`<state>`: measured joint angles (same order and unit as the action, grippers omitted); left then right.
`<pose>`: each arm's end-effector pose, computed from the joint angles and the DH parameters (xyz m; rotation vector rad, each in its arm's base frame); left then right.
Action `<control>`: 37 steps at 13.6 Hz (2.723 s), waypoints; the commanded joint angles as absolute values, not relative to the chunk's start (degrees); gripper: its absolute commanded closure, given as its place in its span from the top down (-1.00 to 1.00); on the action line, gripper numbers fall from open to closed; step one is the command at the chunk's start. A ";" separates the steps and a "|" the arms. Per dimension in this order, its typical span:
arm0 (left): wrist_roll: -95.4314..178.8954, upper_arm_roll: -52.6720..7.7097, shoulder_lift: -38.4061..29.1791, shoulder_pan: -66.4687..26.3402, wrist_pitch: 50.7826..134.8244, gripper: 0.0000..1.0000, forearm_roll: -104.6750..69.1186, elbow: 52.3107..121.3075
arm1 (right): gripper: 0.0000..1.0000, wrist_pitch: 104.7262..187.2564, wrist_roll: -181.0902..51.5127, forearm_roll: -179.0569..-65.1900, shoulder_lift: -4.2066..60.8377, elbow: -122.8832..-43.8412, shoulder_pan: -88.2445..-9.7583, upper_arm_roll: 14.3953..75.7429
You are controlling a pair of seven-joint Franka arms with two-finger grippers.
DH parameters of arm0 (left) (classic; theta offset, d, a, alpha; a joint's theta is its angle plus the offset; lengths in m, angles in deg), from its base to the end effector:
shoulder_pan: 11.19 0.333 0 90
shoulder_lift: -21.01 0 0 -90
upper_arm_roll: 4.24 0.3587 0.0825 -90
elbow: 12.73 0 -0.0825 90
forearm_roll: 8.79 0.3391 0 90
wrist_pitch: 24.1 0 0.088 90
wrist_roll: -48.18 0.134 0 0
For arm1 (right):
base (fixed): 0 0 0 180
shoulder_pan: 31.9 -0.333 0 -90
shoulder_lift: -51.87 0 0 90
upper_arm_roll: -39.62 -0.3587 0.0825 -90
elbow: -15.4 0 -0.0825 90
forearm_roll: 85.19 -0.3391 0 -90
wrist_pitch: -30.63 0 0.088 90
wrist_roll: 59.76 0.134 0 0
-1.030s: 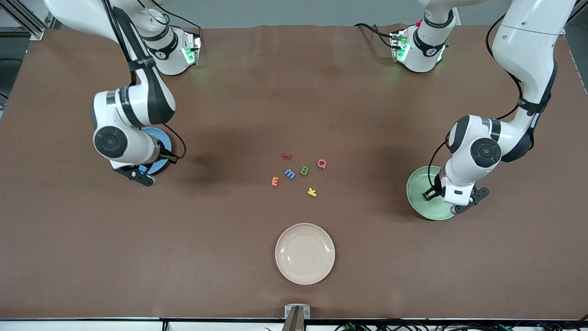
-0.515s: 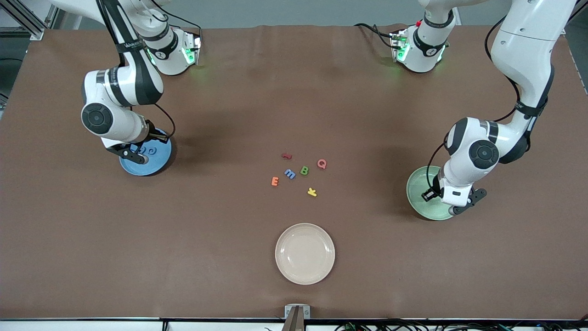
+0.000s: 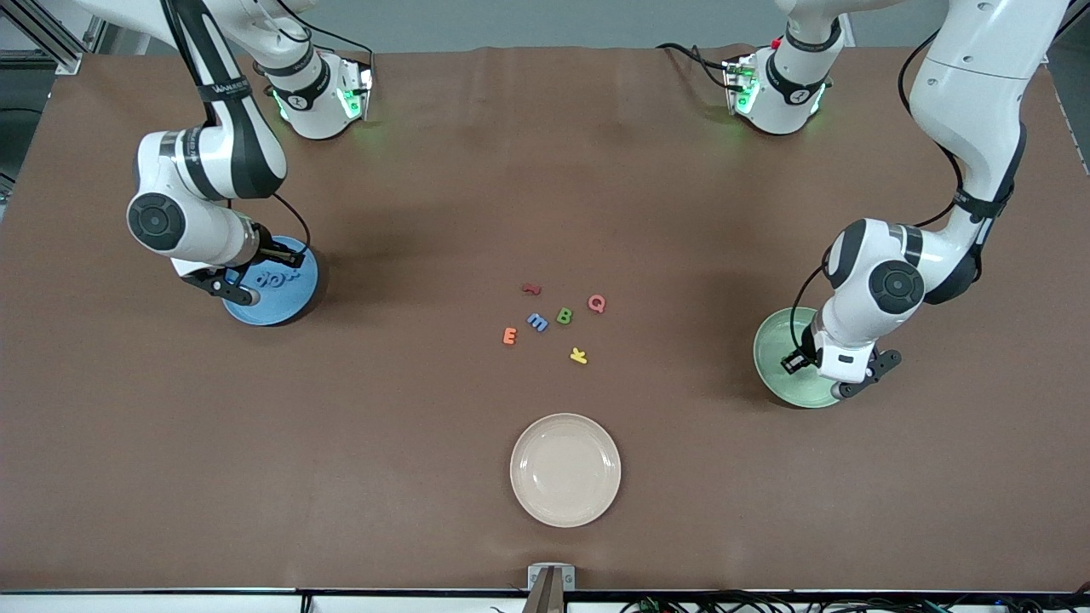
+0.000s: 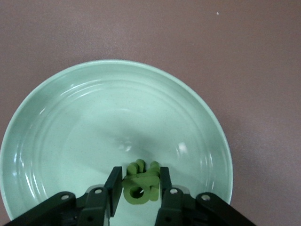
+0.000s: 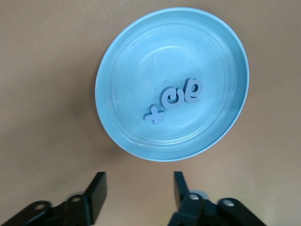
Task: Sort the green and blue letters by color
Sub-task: 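Move both grippers back over the remaining letters, then grasp a blue letter with the right gripper while the left gripper grasps green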
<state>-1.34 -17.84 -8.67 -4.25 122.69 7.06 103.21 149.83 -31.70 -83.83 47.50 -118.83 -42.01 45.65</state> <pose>0.5976 -0.0618 0.2462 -3.0082 -0.8515 -0.0912 0.4333 0.0292 0.3292 2.9240 -0.5995 -0.4787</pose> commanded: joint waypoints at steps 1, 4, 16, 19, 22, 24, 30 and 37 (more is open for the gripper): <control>-0.86 -18.04 -8.70 -3.81 123.38 0.99 6.59 102.85 | 1.00 149.82 -31.73 -83.26 49.41 -119.26 -41.30 44.63; -1.56 -18.22 -7.74 -4.24 122.86 1.00 6.59 102.41 | 1.00 149.37 -26.91 -84.22 48.97 -116.80 -45.32 44.28; -20.34 -29.03 -5.88 -12.84 114.77 1.00 6.42 98.03 | 1.00 152.61 5.08 -92.84 24.03 -84.03 -71.88 44.37; -32.90 -28.94 -9.48 -18.73 114.68 1.00 6.33 93.11 | 0.99 157.36 11.07 -92.75 16.03 -76.82 -75.57 44.37; -43.64 -28.94 -14.04 -22.77 109.78 0.99 5.98 85.21 | 0.98 157.99 16.43 -92.05 9.09 -69.36 -77.87 44.37; -50.31 -28.94 -17.56 -24.89 107.57 0.98 5.89 79.85 | 0.96 158.07 18.72 -91.87 5.92 -65.74 -78.31 44.45; -56.92 -28.85 -22.49 -27.45 107.65 0.73 -0.43 75.79 | 0.96 161.32 21.28 -91.69 1.42 -62.74 -78.57 44.45; -59.31 -28.85 -23.55 -28.50 107.65 0.57 -1.23 75.16 | 0.91 161.59 21.45 -90.82 0.72 -63.26 -79.28 44.54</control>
